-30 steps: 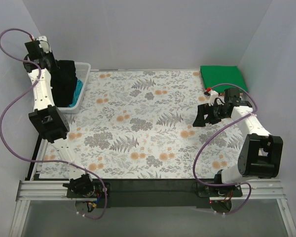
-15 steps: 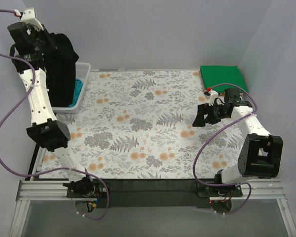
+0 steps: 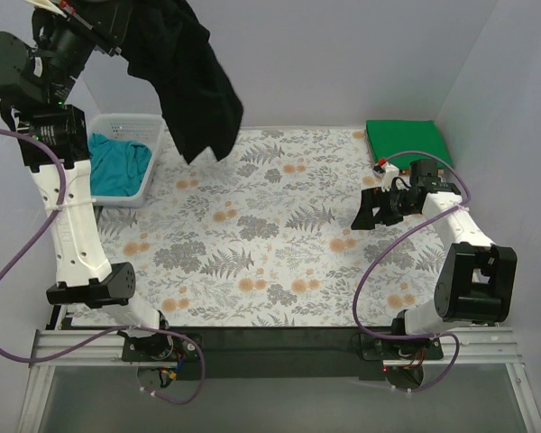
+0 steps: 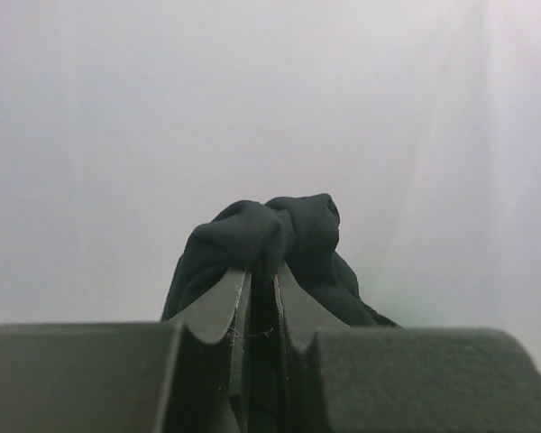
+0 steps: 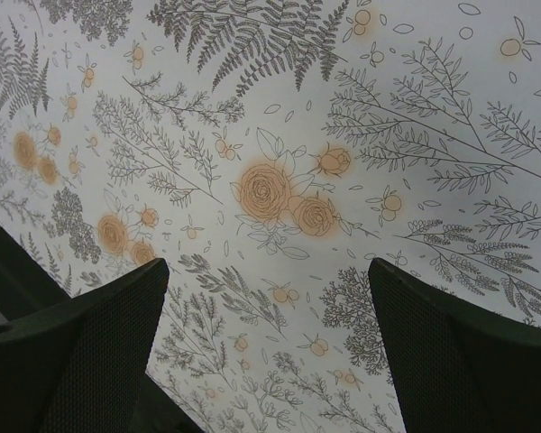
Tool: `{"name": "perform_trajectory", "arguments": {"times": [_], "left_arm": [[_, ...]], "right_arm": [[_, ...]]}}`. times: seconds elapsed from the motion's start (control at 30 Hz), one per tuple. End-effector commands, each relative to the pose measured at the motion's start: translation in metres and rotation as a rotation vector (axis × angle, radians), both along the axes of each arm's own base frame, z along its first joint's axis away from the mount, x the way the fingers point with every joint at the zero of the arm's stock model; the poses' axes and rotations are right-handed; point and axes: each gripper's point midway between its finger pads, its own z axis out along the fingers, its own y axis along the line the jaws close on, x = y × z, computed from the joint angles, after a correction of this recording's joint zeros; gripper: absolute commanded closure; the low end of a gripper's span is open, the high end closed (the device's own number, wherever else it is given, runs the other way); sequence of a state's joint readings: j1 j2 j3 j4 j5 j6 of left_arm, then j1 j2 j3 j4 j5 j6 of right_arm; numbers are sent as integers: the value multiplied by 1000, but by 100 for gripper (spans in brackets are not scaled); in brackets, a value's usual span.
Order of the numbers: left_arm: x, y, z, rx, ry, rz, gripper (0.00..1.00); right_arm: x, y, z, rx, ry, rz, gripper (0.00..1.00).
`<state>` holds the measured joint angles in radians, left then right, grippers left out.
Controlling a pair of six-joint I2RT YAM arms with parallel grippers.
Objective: Fold and stack the t-shirts
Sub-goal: Move the tshirt to the center of the board, then flatten the tshirt out
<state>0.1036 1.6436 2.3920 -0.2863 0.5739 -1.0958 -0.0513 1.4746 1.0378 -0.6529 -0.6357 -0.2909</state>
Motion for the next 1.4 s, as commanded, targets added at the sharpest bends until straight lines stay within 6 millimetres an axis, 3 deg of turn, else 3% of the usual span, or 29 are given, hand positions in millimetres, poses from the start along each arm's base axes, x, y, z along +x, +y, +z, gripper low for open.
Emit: {"name": "perform_trajectory", "arguments": {"times": [0.0,0.1,0.13,0.23,0.27,0.33,0.37,0.43,0.47,0.5,0.57,0.6,0.63,0.67,0.7,0.73,0.83,1.0,1.13,1.2,1.27,1.37], "left_arm": [[-59,-17,61,-67,-208,-131,100],[-62,-24,54,-75,-170,-191,100],[-45,-26,33,-101,-84,-218,100],[-41,-44,-15,-93,87,-347,100],[-36,-54,-53,-90,192,-396,100],[-32,-62,-98,-67,291,-427,100],[-31,-72,-143,-66,391,-457,100],[-40,-83,-196,-41,516,-503,100],[-53,-99,-224,34,524,-545,90],[-59,-102,-285,39,680,-565,68],[-52,-87,-345,109,779,-448,42],[-57,-76,-388,102,930,-394,30],[-61,-71,-401,92,978,-417,29],[-51,-37,-418,19,1038,-369,25],[-54,-27,-424,-20,1064,-389,21],[-54,-16,-425,-46,1065,-393,10],[-54,-10,-433,46,1051,-362,9],[-77,-3,-480,175,1153,-351,14],[-105,-14,-516,258,1228,-400,15],[-111,-22,-524,304,1224,-398,16],[-120,-41,-527,367,1198,-402,16],[-129,-63,-550,476,1187,-398,16]], "right_arm": [[9,3,18,23,-50,3,2],[9,2,18,19,-53,1,2],[8,2,18,19,-54,1,2],[7,1,18,14,-52,0,2],[7,0,18,9,-55,-2,2],[7,-3,18,-7,-57,-7,2],[7,-5,19,-10,-62,-12,2],[5,-8,19,-15,-62,-13,2],[5,-8,19,-15,-63,-10,2],[5,-8,18,-17,-60,-7,2],[2,-7,17,-14,-45,7,2],[2,-8,17,-23,-51,22,2],[2,-9,18,-30,-55,28,2],[0,-11,17,-45,-53,31,2],[-1,-11,17,-54,-56,38,2],[-1,-11,17,-65,-67,54,2],[-7,-2,14,-96,-62,108,2],[-23,41,-5,-158,-28,273,5],[-23,76,-21,-120,14,333,13],[-21,92,-23,-72,32,330,15],[-17,109,-33,-57,49,354,15],[-13,131,-42,-22,97,372,17]]}}
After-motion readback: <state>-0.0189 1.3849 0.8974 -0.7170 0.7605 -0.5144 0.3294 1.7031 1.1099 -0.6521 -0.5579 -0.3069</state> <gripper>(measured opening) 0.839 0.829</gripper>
